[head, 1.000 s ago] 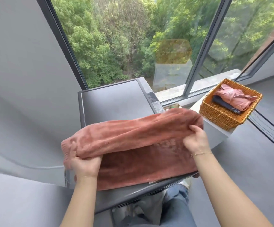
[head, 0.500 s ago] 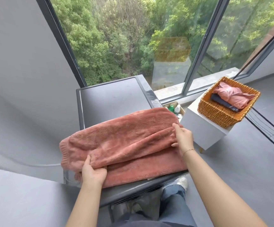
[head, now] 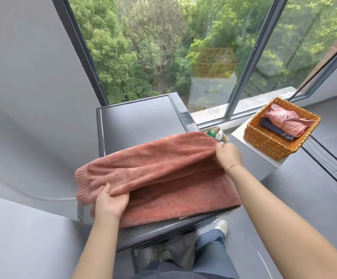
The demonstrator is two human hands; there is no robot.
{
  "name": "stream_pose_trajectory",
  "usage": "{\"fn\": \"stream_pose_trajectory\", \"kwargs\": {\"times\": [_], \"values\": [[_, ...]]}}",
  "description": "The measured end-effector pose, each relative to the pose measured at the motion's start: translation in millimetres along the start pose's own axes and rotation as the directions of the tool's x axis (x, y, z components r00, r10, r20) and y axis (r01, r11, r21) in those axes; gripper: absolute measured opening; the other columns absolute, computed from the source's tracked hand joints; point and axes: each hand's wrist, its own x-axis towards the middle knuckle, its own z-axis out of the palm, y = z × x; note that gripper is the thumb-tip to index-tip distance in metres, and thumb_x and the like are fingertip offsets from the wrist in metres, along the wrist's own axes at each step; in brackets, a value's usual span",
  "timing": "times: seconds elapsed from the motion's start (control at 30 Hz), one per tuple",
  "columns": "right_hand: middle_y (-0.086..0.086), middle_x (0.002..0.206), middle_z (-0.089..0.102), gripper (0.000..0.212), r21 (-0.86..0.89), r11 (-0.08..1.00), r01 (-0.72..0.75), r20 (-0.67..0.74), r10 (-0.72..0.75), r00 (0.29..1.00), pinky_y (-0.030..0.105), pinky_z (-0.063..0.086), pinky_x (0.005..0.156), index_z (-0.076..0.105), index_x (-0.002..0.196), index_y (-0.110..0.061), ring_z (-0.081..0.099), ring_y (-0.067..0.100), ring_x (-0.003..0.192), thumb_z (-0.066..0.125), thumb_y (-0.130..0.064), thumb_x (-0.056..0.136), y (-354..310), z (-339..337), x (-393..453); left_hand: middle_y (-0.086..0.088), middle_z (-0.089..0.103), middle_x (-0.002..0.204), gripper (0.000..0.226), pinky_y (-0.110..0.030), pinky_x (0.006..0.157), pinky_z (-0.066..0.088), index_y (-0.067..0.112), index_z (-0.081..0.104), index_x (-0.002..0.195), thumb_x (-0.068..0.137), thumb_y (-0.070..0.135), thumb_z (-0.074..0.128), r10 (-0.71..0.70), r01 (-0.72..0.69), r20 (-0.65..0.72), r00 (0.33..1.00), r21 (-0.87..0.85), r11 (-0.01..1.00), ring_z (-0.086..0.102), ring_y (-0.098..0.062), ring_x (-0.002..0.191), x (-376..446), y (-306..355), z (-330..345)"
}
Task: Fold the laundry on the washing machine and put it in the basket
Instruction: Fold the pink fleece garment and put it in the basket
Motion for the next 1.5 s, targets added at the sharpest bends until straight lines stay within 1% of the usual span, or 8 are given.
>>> {"fn": "stream_pose_trajectory", "kwargs": {"times": [0.17,0.33,0.43,0.6,0.73,0.93,1.23,1.5], "values": [[-0.001,0.076,0.049,0.022,0.868,0.492,0.073,-0.232,0.269,0.935,0.031,0.037,0.068,0.057,0.077,-0.019,0.046,0.014,0.074,0.043,-0.027,0.092,-5.9,-0.4,-39.4,0.002,0.073,0.094,0.031,-0.026,0.069,0.057,0.022,0.07,0.095,0.069,0.005,0.065,0.139,-0.137,0.263,0.955,-0.025,0.99,0.069,-0.012,0.089,-16.9,4.4,20.6],[0.003,0.099,0.053,0.033,0.954,0.104,-0.282,0.114,0.744,0.659,0.032,0.042,0.081,0.061,0.107,-0.008,0.05,0.019,0.089,0.044,-0.003,0.079,50.9,39.0,-69.5,0.003,0.072,0.074,0.024,-0.017,0.069,0.051,0.02,0.061,0.101,0.085,0.003,0.055,0.057,-0.064,0.063,0.996,0.116,0.991,0.066,-0.007,0.07,-13.7,2.3,-7.9],[0.003,0.086,0.062,0.014,0.936,-0.007,-0.351,0.276,0.631,0.725,0.024,0.049,0.059,0.056,0.077,-0.013,0.059,0.017,0.064,0.047,-0.003,0.083,63.6,30.2,-57.0,-0.001,0.069,0.088,0.021,-0.029,0.098,0.045,0.016,0.061,0.1,0.093,0.006,0.044,0.076,-0.075,-0.008,0.997,0.135,0.988,0.065,-0.014,0.084,-19.2,-0.6,-16.0],[0.003,0.069,0.07,0.027,0.883,0.048,-0.467,0.423,0.349,0.836,0.023,0.052,0.04,0.058,0.095,-0.012,0.066,0.015,0.051,0.035,-0.024,0.103,44.8,13.6,-26.7,0.016,0.069,0.06,0.013,-0.024,0.071,0.048,0.026,0.061,0.087,0.096,0.022,0.053,0.156,-0.145,-0.036,0.987,0.207,0.968,0.06,-0.008,0.082,-32.6,4.6,2.0],[0.001,0.108,0.065,0.029,0.998,0.052,-0.028,0.005,0.392,0.92,0.023,0.055,0.072,0.058,0.117,-0.016,0.064,0.011,0.093,0.037,-0.031,0.103,13.0,-13.4,-31.5,0.007,0.075,0.079,0.02,-0.03,0.088,0.049,0.022,0.067,0.095,0.097,0.033,0.05,0.196,-0.192,-0.021,0.98,0.13,0.973,0.065,-0.013,0.095,-25.6,22.4,-0.2],[0.025,0.137,0.048,0.047,0.917,0.165,-0.364,0.089,0.804,0.587,0.038,0.035,0.106,0.049,0.127,0.009,0.046,0.037,0.126,0.028,-0.025,0.102,39.7,40.2,-79.4,0.01,0.057,0.127,0.023,-0.034,0.103,0.037,0.026,0.054,0.083,0.1,0.038,0.043,0.197,-0.132,-0.331,0.923,0.209,0.969,0.049,-0.012,0.12,-27.3,8.6,-22.3],[0.014,0.133,0.053,0.036,0.947,0.257,-0.193,-0.062,0.735,0.675,0.03,0.039,0.102,0.047,0.129,-0.001,0.052,0.025,0.118,0.042,-0.016,0.097,42.8,30.8,-68.2,-0.006,0.057,0.131,0.047,-0.039,0.097,0.048,0.007,0.051,0.129,0.093,0.037,0.055,0.438,-0.222,-0.603,0.667,0.399,0.889,0.057,-0.024,0.117,-14.1,11.8,-27.4],[0.019,0.141,0.032,0.065,0.901,0.335,-0.276,-0.053,0.717,0.695,0.023,0.032,0.089,0.02,0.147,-0.014,0.046,0.024,0.114,0.053,-0.009,0.091,61.9,49.6,-94.7,-0.014,0.051,0.131,0.053,-0.039,0.096,0.044,0.001,0.043,0.131,0.08,-0.003,0.058,0.739,-0.271,-0.398,0.544,0.749,0.604,0.053,-0.028,0.119,-7.1,14.4,-38.5]]}}
